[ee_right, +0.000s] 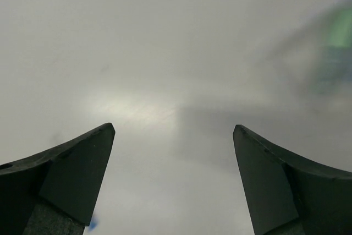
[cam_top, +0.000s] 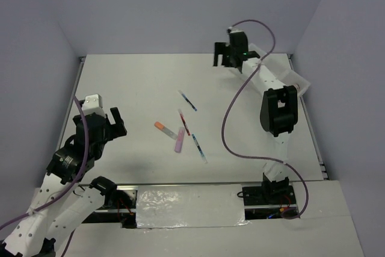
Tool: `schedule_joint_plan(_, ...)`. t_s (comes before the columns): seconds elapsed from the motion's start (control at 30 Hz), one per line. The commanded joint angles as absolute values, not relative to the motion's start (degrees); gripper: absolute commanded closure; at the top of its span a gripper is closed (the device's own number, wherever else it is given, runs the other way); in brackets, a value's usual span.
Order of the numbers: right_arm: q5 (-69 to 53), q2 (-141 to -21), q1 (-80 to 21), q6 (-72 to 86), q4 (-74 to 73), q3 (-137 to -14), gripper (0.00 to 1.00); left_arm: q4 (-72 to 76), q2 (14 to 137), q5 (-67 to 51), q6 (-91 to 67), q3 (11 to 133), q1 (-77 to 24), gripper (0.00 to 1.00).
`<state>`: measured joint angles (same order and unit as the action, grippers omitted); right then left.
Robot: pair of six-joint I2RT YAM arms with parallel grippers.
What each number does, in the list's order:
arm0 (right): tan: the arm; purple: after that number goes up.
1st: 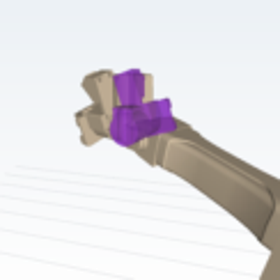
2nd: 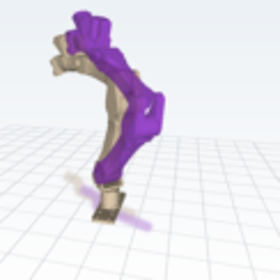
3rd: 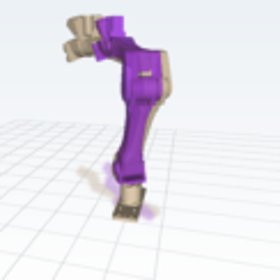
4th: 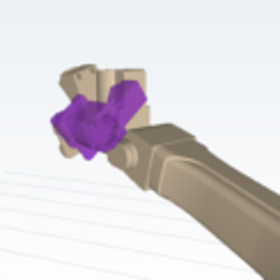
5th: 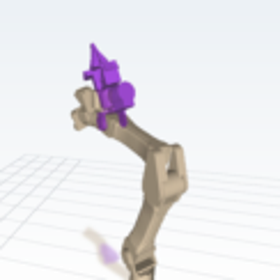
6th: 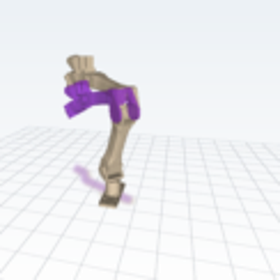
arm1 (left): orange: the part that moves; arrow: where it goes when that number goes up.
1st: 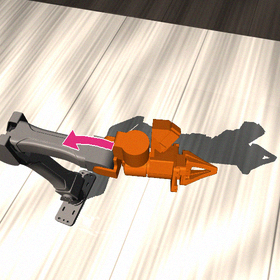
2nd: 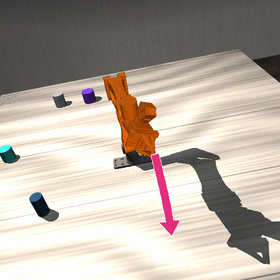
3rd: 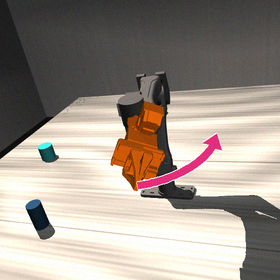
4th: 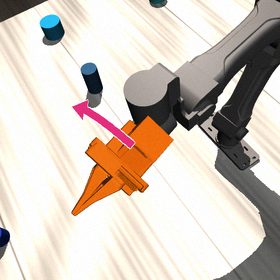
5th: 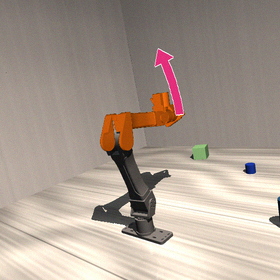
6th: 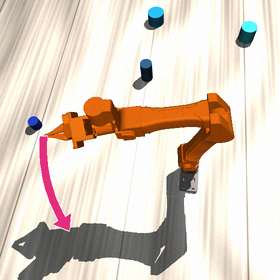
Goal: Sort the stationery into containers
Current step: Place the pen in the storage box, then pick up the pen from the center of the board.
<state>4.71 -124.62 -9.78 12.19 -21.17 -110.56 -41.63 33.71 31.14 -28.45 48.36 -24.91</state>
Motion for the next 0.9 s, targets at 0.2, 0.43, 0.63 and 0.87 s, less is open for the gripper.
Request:
schedule_joint_plan(0.2, -6.15, -109.34, -39.71, -2.02, -14.16, -87.49, 0.09, -39.02, 31.91, 30.94, -27.25, 48.34, -24.08, 0.01)
schedule_joint_plan(0.43, 4.47, -117.58, -51.85, -0.53, -19.41, -90.70, 0.13, -39.02, 30.50, 30.59, -27.25, 48.34, -24.08, 0.01)
schedule_joint_plan(0.63, 4.13, -120.76, -53.88, -0.09, -18.98, -88.86, 0.20, -38.76, 29.18, 30.41, -27.07, 48.16, -24.08, 0.01)
schedule_joint_plan(0.87, 0.63, -124.98, -55.63, -0.26, -20.92, -91.31, 0.65, -38.50, 29.44, 29.53, -26.72, 48.08, -24.08, 0.01)
